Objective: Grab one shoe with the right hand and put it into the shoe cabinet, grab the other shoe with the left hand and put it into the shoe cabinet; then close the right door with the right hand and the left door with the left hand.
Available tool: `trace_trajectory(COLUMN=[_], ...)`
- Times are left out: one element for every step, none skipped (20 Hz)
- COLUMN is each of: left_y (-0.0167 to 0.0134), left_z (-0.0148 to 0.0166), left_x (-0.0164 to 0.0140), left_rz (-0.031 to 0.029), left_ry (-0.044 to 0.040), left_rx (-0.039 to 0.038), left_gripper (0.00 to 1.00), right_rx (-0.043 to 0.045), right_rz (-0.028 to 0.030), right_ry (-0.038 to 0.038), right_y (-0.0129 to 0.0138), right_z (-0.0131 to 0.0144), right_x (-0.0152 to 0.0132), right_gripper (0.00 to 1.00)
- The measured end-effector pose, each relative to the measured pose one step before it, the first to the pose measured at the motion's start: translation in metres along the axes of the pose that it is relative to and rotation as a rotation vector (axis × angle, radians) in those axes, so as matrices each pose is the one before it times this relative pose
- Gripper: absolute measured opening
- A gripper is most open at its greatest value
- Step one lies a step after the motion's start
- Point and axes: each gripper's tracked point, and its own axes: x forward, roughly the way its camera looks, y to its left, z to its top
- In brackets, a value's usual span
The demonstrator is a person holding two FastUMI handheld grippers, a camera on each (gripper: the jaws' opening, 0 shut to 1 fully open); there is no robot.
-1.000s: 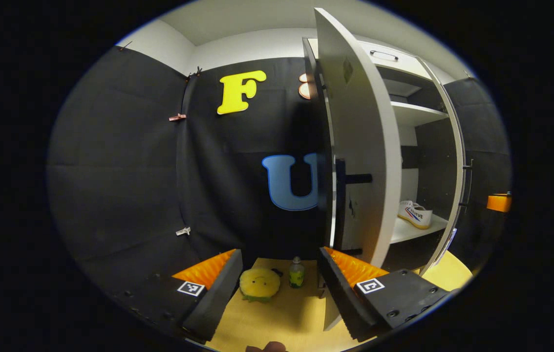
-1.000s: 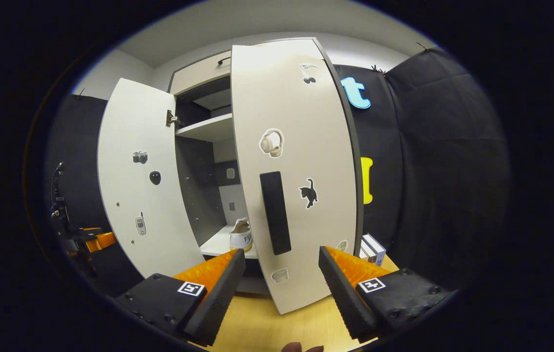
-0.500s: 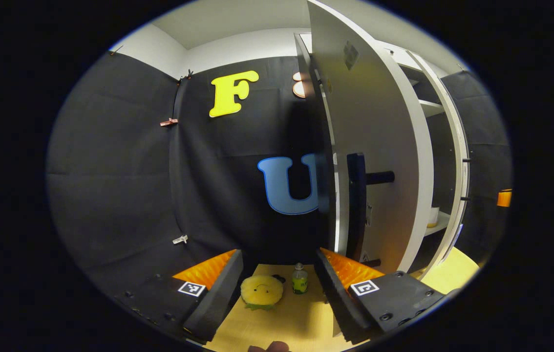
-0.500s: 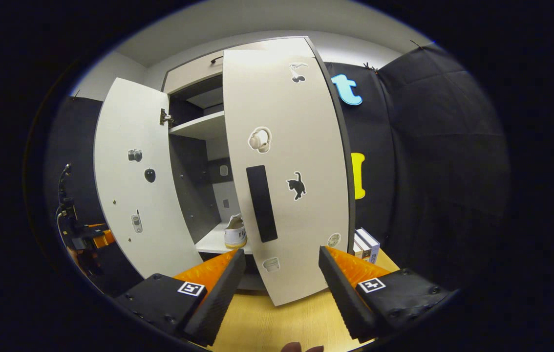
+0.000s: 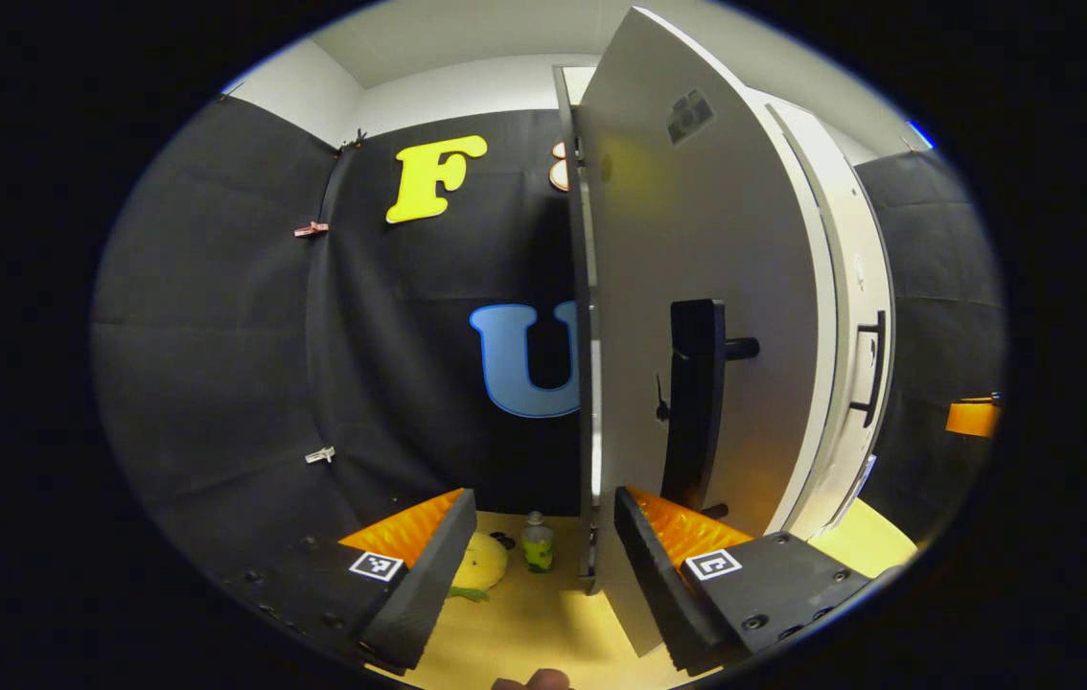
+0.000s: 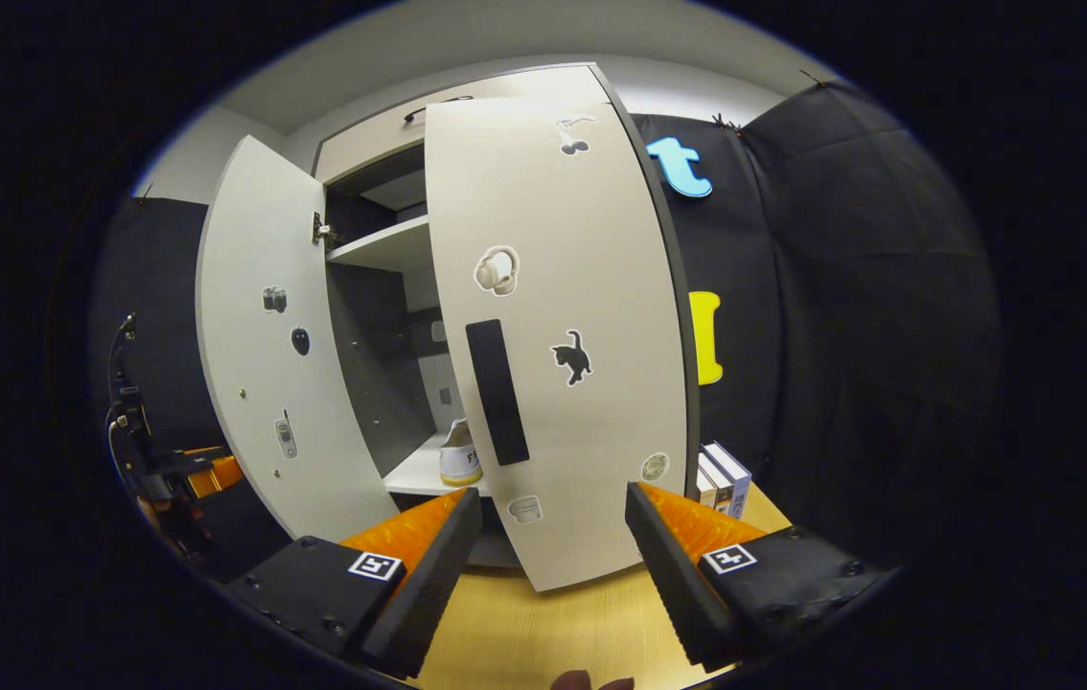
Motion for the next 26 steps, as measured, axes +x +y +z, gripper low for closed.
trace_trajectory(left_y=[-0.01084, -0.01210, -0.01310, -0.01446, -0.01404, -0.01584, -0.01623, -0.01261, -0.00935, -0.00394, -0.00431, -0.00600, -0.00461, -0.00419, -0.00294, -0.00398, -0.00333, -0.00285, -0.00337, -0.00275, -0.00264, -0.00183, -0.00194, -0.00128, -0.00197, -0.00173], left_z=[-0.00045, 0.00016, 0.00150, 0.00130, 0.00064, 0.00054, -0.00067, 0.00164, 0.00291, 0.00195, 0.00151, -0.00197, -0.00100, -0.00037, -0.00093, -0.00048, -0.00055, -0.00003, -0.00089, -0.00163, -0.00015, 0.00032, 0.00013, 0.00124, -0.00037, 0.00043], left_x=[0.00189, 0.00218, 0.00133, 0.00008, 0.00054, 0.00154, 0.00054, 0.00098, 0.00010, -0.00256, -0.00157, -0.00082, -0.00146, -0.00248, -0.00242, -0.00339, -0.00176, -0.00281, -0.00227, -0.00344, -0.00286, -0.00280, -0.00311, -0.00299, -0.00368, -0.00293], left_rz=[-0.01021, -0.01424, -0.01830, -0.02240, -0.02245, -0.03033, -0.03737, -0.01671, -0.00177, 0.01258, 0.00779, 0.00296, -0.00037, 0.00138, 0.00312, -0.00166, -0.00035, -0.00027, -0.00315, 0.00099, -0.00059, 0.00383, 0.00436, 0.00473, 0.00413, 0.00281], left_ry=[0.00008, 0.00267, -0.00129, -0.00197, -0.00141, 0.00145, 0.00199, -0.00093, -0.00555, -0.00788, -0.00444, 0.00005, 0.00135, 0.00117, 0.00185, 0.00266, 0.00234, 0.00135, 0.00476, 0.00138, 0.00045, -0.00212, -0.00280, -0.00321, -0.00401, -0.00412], left_rx=[-0.00090, -0.00369, -0.00424, -0.00154, -0.00003, 0.00109, 0.00053, 0.00331, 0.00964, 0.01080, 0.00674, 0.00097, -0.00403, -0.00662, -0.00664, -0.00733, -0.00556, -0.00171, 0.00088, 0.00162, 0.00205, 0.00177, 0.00126, -0.00008, -0.00090, -0.00158], left_gripper=[0.91, 0.91, 0.91, 0.91, 0.91, 0.91, 0.92, 0.92, 0.93, 0.98, 1.00, 1.00, 1.00, 1.00, 1.00, 1.00, 0.96, 0.96, 0.96, 0.96, 0.96, 0.96, 0.96, 0.96, 0.96, 0.96], right_rx=[0.00373, 0.00366, 0.00293, 0.00431, 0.00518, 0.00423, 0.00224, -0.00045, -0.00307, -0.00443, -0.00632, -0.00851, -0.00986, -0.00850, -0.00622, -0.00417, -0.00318, -0.00239, -0.00090, -0.00032, -0.00133, -0.00121, -0.00071, -0.00033, -0.00217, -0.00464], right_rz=[-0.00099, -0.00023, -0.00100, -0.00028, 0.00191, 0.00133, 0.00311, 0.00089, 0.00099, -0.00470, -0.00419, -0.00557, -0.00267, -0.00280, -0.00057, 0.00113, 0.00186, 0.00185, 0.00273, 0.00192, 0.00070, 0.00066, 0.00150, 0.00144, 0.00297, 0.00057], right_ry=[0.00188, 0.00133, 0.00072, 0.00278, 0.00238, 0.00429, 0.00269, 0.00139, -0.00020, -0.00429, -0.00449, -0.00189, -0.00137, -0.00097, -0.00167, -0.00335, -0.00333, -0.00233, -0.00105, -0.00394, -0.00361, -0.00012, -0.00103, -0.00127, -0.00126, -0.00071], right_y=[-0.00286, -0.00397, -0.00504, -0.00366, -0.00146, -0.00271, -0.00217, -0.00181, -0.00146, -0.00232, -0.00227, -0.00198, -0.00022, -0.00061, -0.00086, -0.00008, -0.00027, 0.00016, 0.00041, -0.00033, -0.00132, -0.00006, 0.00113, 0.00019, 0.00110, 0.00029], right_z=[-0.00054, 0.00018, 0.00049, 0.00055, -0.00094, -0.00034, -0.00053, 0.00040, 0.00057, 0.00078, 0.00076, 0.00075, -0.00007, -0.00044, 0.00020, 0.00084, 0.00117, 0.00050, 0.00094, 0.00096, 0.00186, 0.00042, -0.00052, -0.00016, -0.00007, 0.00042], right_x=[0.00024, -0.00022, -0.00042, -0.00079, -0.00298, -0.00122, -0.00079, -0.00078, -0.00106, -0.00229, -0.00145, -0.00144, 0.00094, -0.00053, -0.00094, -0.00097, -0.00068, -0.00091, -0.00160, -0.00133, -0.00203, -0.00092, -0.00075, -0.00015, -0.00050, -0.00076], right_gripper=[0.98, 0.98, 0.98, 0.98, 0.98, 0.98, 0.98, 0.98, 0.98, 0.98, 0.98, 0.98, 0.98, 0.98, 0.98, 0.98, 0.98, 0.98, 0.98, 0.98, 0.98, 0.98, 0.98, 0.98, 0.98, 0.98])
